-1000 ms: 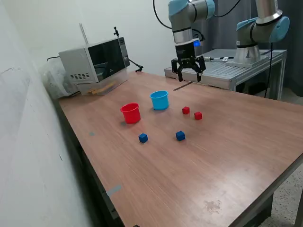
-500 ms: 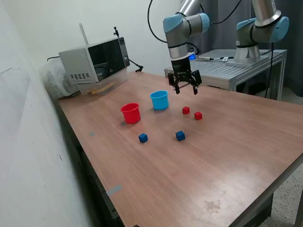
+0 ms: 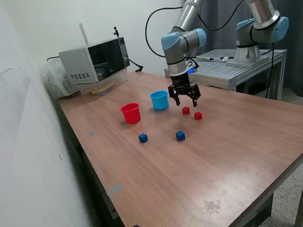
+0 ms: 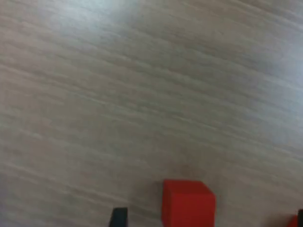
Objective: Place red objects in the red bin, and blue objects in the blue bin.
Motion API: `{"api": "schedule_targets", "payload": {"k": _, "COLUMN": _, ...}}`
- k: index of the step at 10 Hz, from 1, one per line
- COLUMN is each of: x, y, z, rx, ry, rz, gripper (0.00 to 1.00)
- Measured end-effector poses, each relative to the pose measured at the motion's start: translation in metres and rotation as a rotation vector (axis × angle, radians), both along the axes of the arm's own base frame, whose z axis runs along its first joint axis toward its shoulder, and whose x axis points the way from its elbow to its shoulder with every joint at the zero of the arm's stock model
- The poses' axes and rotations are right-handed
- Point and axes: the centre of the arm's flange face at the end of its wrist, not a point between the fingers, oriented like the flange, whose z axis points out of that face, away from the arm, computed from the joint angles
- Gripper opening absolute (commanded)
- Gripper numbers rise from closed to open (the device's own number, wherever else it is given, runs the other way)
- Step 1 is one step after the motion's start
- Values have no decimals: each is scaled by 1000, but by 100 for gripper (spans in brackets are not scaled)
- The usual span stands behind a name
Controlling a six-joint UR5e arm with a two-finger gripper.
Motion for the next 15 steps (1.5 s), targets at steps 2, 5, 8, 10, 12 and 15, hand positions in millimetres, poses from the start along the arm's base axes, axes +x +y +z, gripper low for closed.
{"api": "schedule_targets", "payload": {"k": 2, "x": -1, "y": 1, "z": -10, "rx": 1, "ry": -8, "rz": 0, "gripper": 100}}
{"api": "schedule_targets", "payload": {"k": 5, "x": -5, "y": 2, "z": -13, "rx": 4, "ry": -4, "rz": -2, "gripper": 0}}
{"api": "schedule_targets", "payload": {"k": 8, "x": -6, "y": 6, "z": -14, "rx": 14, "ry": -6, "rz": -5, "gripper": 0}}
{"api": "schedule_targets", "payload": {"k": 10, "x": -5, "y": 9, "z": -14, "rx": 37, "ry": -9, "rz": -4, "gripper": 0}}
{"api": "schedule_targets", "payload": {"k": 12, "x": -12, "y": 12, "z": -6, "rx": 54, "ry": 8, "rz": -6, "gripper": 0}}
{"api": "schedule_targets", "payload": {"k": 15, "x": -38, "y": 17, "z": 58, "rx": 74, "ry": 108, "rz": -21, "gripper": 0}}
